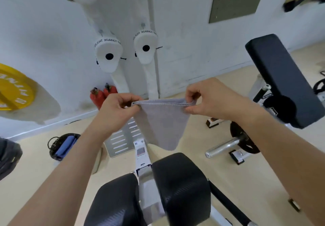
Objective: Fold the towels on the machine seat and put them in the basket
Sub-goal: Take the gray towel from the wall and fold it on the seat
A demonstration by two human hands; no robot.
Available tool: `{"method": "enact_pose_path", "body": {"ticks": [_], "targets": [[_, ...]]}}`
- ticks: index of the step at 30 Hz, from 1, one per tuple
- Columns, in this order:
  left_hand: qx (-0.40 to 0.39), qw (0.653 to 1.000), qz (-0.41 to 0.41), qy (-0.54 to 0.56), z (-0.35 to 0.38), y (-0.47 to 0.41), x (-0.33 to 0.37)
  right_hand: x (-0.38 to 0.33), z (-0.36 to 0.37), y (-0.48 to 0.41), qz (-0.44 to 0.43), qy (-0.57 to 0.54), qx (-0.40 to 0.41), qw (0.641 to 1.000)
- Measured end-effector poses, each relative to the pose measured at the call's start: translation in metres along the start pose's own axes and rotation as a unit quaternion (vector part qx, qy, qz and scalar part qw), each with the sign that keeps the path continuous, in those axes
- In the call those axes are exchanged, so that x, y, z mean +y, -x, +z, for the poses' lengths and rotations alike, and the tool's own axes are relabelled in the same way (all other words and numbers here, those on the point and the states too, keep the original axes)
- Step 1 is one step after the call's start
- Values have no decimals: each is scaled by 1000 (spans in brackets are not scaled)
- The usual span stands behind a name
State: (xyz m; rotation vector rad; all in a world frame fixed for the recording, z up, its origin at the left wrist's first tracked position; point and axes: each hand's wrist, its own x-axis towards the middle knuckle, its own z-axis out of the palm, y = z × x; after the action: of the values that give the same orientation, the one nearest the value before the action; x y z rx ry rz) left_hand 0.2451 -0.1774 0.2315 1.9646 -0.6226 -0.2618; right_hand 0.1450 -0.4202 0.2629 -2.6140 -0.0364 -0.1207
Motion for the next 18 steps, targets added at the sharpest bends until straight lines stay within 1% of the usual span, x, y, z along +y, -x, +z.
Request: {"method": "enact_pose_path", "body": {"ticks": [2,6,8,11,13,15,18], "targets": [[-3,999,-14,-34,-1,-8,-4,3,1,-17,2,21,-12,1000],[1,994,-38,-105,10,-30,-33,27,27,-48,36,11,-22,999],[19,990,-48,-130,18,-44,-52,41,44,-59,34,1,-1,999],[66,984,-55,-153,30,-57,-68,56,60,-73,24,-24,18,999],[97,982,-36,-159,37,-56,-66,62,64,-74,3,-4,14,1000],[103,981,-3,-162,43,-45,-62,69,69,-65,-4,-23,8,1000],[52,979,44,-192,62,-10,-71,84,88,-26,20,-66,-14,998]]}}
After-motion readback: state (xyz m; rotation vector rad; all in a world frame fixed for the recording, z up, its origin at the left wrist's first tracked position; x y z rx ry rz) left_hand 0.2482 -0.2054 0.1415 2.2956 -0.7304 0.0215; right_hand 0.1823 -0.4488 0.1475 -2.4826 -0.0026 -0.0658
